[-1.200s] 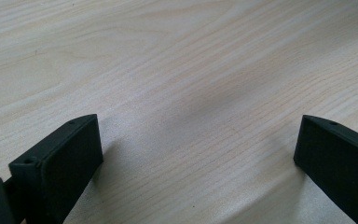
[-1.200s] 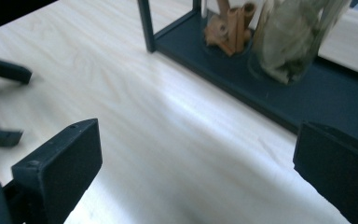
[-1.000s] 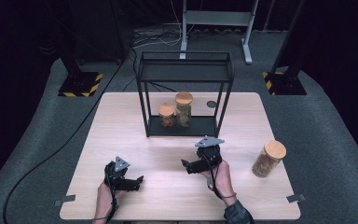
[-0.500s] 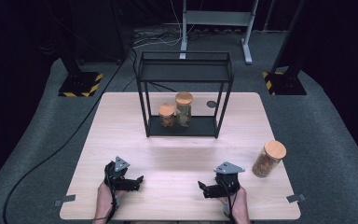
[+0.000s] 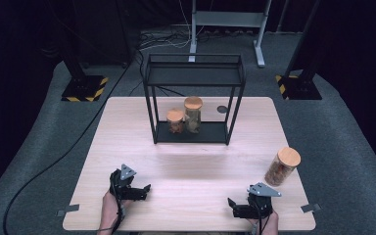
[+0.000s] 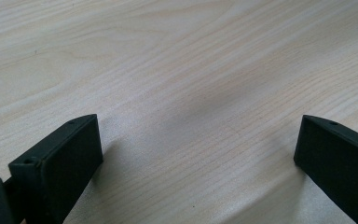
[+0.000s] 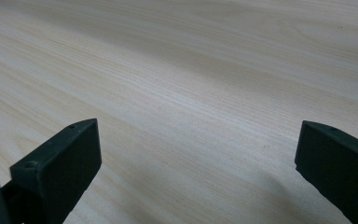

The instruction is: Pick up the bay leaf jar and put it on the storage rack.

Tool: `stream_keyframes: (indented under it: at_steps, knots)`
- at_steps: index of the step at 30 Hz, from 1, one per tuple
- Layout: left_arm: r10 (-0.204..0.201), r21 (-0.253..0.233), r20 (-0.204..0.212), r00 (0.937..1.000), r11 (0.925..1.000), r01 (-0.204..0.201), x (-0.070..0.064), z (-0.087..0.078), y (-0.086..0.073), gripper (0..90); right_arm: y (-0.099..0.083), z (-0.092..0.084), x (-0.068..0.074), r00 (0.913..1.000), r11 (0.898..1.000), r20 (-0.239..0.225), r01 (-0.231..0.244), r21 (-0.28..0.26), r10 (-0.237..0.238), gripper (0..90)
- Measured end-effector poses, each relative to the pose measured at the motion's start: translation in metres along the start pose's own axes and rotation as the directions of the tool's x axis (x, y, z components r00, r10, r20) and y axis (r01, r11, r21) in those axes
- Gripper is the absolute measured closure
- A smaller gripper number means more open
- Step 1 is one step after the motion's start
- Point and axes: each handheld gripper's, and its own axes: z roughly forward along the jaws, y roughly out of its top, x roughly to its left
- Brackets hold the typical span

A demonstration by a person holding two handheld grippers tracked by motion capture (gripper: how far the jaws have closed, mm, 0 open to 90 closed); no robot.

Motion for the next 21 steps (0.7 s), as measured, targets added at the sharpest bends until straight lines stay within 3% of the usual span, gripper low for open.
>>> stream_keyframes:
  at_steps: [8,21]
  knots:
    - [0.0,0.0,-0.002,1.0,1.0,0.0,-0.0002,-0.0001,-0.0001,0.2,-0.0036,-0.0016,-0.0017,0.9998,1.0,-0.02,0.003,-0.025,-0.003,0.0]
    - [-0.001,0.0,-0.001,1.0,1.0,0.001,-0.0002,0.0,-0.0001,0.2,-0.0038,-0.001,-0.0027,0.9998,1.0,-0.01,-0.016,-0.021,0.016,0.0]
